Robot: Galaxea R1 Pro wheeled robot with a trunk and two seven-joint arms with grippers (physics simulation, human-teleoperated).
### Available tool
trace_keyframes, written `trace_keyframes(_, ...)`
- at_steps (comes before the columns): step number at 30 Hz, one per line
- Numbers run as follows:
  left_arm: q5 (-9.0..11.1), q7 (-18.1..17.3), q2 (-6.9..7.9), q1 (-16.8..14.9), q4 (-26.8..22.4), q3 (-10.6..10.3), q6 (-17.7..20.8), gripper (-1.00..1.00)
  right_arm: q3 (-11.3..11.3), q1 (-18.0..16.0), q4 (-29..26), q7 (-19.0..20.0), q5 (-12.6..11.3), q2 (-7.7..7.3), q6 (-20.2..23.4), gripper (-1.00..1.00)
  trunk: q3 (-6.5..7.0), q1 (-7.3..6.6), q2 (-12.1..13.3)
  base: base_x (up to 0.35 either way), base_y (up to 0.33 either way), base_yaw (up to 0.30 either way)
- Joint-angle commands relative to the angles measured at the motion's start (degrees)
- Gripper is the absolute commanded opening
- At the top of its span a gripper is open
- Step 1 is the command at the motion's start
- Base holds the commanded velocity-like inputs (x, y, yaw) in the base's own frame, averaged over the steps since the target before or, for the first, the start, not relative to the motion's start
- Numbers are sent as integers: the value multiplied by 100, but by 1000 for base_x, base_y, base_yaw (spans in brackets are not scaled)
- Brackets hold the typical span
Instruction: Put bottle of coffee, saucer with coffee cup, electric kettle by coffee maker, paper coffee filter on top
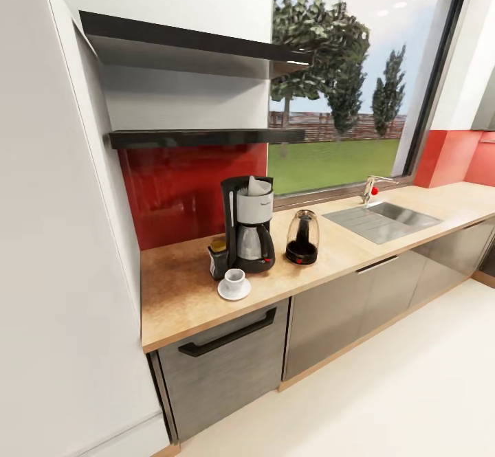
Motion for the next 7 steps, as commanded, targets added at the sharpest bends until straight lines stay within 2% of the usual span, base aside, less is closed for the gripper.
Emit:
trace_keyframes(1,-59,4,-8,3,-16,44,13,100,-49,-2,2,-20,59,2,-52,100,-9,2,-8,0,0,0)
trace_keyframes(7,-59,4,-15,3,-24,30,12,100,-49,0,-1,-19,60,2,-106,100,-9,2,-8,0,0,0)
